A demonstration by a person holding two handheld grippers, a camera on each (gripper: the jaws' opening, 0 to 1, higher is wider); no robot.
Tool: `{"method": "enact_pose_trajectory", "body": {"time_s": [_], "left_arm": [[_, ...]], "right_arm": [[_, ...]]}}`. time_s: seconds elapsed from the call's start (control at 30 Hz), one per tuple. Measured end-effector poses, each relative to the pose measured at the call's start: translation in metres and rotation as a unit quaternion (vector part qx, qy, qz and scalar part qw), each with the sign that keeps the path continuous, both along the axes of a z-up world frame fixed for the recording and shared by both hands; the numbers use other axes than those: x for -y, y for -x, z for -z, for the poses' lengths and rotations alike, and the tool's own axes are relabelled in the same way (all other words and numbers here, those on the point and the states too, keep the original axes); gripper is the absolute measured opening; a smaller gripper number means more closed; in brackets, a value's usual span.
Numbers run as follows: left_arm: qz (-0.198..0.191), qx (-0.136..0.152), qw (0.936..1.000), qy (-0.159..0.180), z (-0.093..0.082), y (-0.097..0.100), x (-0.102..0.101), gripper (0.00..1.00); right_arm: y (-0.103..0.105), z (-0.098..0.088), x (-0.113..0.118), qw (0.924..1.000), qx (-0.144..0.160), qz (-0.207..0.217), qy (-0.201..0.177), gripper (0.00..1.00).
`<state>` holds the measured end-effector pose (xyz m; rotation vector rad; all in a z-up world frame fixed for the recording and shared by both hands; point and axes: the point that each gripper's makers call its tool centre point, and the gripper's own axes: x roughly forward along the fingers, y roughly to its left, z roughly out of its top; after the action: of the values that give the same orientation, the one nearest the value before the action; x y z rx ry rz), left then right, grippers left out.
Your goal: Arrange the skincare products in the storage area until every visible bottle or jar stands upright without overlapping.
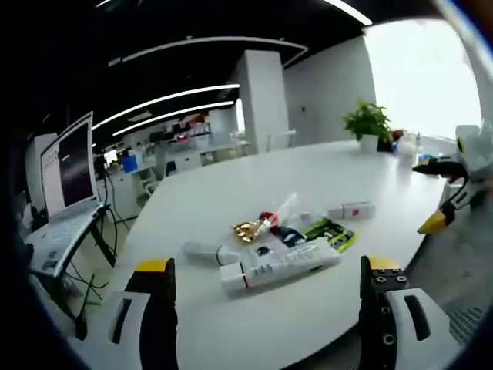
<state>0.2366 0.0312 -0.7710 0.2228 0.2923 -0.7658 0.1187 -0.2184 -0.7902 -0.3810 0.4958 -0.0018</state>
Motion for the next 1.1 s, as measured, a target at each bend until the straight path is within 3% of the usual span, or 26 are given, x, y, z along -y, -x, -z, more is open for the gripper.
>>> {"method": "enact_pose_trajectory", "body": {"time_s": [1.1], "left_arm": [[0.013,-0.01,0.9999,-0.005,0.0033,0.0032,0.004,0.97]], "right_arm": [[0.0007,-0.0004,0.0063,0.9998,-0.003,0.012,0.017,1.0]]}}
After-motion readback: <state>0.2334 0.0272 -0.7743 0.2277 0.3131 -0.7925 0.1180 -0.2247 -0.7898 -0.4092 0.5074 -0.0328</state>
